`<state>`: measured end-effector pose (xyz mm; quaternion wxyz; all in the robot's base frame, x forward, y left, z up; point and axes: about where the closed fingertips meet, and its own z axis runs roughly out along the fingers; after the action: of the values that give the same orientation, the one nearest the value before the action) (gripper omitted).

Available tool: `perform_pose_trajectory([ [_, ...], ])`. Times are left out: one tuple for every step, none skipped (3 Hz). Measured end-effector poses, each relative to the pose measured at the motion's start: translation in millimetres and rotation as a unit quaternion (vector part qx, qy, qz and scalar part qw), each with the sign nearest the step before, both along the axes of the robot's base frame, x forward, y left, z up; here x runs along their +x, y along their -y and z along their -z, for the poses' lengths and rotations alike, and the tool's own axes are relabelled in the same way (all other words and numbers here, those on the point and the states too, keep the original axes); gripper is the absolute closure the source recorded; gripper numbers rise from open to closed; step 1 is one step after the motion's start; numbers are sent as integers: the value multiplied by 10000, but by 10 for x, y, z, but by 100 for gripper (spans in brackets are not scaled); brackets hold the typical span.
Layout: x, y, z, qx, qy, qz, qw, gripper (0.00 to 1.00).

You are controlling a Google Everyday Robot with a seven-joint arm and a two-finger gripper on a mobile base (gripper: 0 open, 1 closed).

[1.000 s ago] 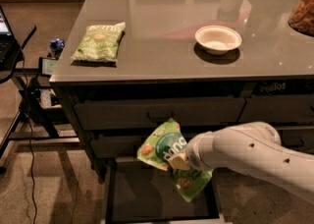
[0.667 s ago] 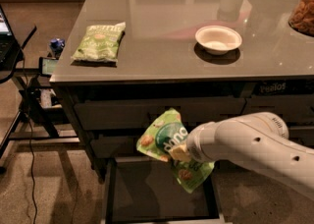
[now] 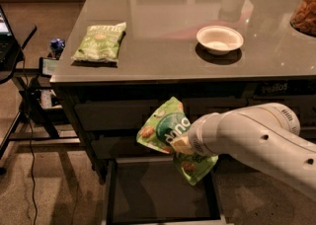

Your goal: Pick green rice chip bag from bottom drawer and place on counter

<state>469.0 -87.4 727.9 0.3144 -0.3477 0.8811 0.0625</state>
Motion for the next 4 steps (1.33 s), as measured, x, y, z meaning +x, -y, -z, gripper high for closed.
perform_pose_trajectory([
  [22, 39, -220, 4, 248, 56, 9997, 100],
  [98, 77, -598, 129, 636, 95, 9978, 100],
  [223, 54, -983, 103, 1028, -14, 9946, 100],
  [264, 25, -1034, 151, 1057, -41, 9943, 100],
])
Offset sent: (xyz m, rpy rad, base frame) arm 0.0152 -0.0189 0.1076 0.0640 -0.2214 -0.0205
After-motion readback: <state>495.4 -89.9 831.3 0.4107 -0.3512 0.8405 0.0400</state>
